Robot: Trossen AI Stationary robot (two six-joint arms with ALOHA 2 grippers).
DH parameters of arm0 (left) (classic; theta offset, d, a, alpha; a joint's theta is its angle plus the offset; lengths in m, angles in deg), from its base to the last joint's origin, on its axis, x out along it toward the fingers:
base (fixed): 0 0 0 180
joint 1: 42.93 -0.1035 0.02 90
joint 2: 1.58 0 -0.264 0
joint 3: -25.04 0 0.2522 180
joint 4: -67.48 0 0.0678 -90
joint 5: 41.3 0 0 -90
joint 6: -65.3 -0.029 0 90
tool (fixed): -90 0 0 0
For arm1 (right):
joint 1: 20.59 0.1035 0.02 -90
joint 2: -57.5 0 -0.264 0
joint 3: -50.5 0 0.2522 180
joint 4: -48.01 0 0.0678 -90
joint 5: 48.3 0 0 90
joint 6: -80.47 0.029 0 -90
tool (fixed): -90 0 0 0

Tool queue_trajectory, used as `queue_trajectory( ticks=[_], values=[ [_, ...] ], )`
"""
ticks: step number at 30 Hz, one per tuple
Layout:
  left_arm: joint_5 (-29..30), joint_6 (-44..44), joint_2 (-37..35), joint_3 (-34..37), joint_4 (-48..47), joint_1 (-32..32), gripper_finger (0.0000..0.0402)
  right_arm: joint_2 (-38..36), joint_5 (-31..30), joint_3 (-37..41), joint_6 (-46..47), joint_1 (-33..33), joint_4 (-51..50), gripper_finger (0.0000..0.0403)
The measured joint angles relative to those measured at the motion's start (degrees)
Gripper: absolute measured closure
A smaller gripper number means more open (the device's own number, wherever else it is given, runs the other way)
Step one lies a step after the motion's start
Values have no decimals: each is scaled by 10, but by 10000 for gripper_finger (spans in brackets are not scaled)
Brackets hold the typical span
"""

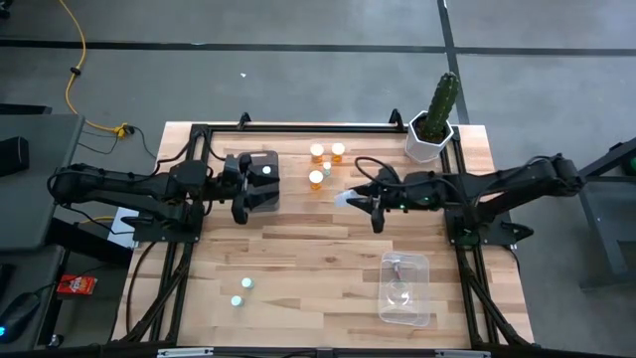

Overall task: Pick and place medicine bottles into bin by pill shape (circle, oval)
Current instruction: Put the small white medicine bottle into the transparent bin

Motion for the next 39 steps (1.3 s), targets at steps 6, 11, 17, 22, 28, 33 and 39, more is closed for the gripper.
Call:
queue_trajectory(
  ticks=[6, 11, 17, 22, 28, 33, 39],
  values=[
    [0, 0, 0, 0, -2, 0, 209, 1, 1, 0, -4, 0, 5, 288],
    [0, 1, 0, 0, -2, 0, 209, 1, 39, 0, 20, -1, 29, 288],
    [3, 1, 0, 0, -2, 0, 209, 1, 81, -58, 85, 39, -81, 288],
    [3, 0, 0, 0, -2, 0, 209, 6, 74, -109, 185, 127, -241, 288],
    [6, 0, 0, 0, -2, 0, 209, 44, 71, -113, 364, 257, -356, 288],
    [6, 0, 0, 0, -2, 0, 209, 117, 61, -113, 426, 327, -398, 284],
    [5, 0, 0, 0, -2, 0, 209, 212, 33, -113, 405, 346, -415, 275]
  ],
)
